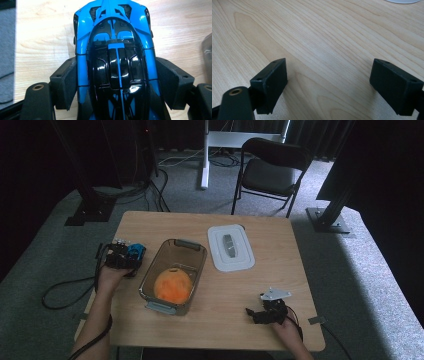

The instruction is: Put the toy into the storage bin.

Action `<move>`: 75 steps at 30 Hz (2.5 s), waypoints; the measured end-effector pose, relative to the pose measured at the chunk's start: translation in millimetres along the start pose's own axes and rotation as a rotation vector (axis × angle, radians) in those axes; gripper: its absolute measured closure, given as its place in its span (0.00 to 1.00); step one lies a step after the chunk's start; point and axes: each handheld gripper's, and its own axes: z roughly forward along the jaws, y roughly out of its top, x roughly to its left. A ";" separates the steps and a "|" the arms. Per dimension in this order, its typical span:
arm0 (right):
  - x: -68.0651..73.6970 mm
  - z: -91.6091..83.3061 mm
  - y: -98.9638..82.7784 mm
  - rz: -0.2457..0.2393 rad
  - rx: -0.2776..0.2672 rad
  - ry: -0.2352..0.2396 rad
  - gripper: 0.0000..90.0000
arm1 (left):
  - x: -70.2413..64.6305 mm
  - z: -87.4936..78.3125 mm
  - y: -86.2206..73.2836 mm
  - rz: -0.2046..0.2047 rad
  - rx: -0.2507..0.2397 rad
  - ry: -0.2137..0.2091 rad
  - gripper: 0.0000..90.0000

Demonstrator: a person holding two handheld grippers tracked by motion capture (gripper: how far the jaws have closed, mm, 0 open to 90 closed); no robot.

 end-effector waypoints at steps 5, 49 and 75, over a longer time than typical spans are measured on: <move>-0.1 0.0 0.0 0.000 0.000 0.000 0.15 | -4.3 -15.0 4.9 0.033 -0.011 0.014 0.29; -1.2 1.2 1.0 0.002 0.001 -0.011 0.15 | -63.6 -126.5 49.3 0.201 -0.173 -0.123 0.29; -1.2 1.2 1.0 0.001 0.002 -0.012 0.15 | -131.9 -89.7 47.2 0.299 -0.109 -0.251 0.29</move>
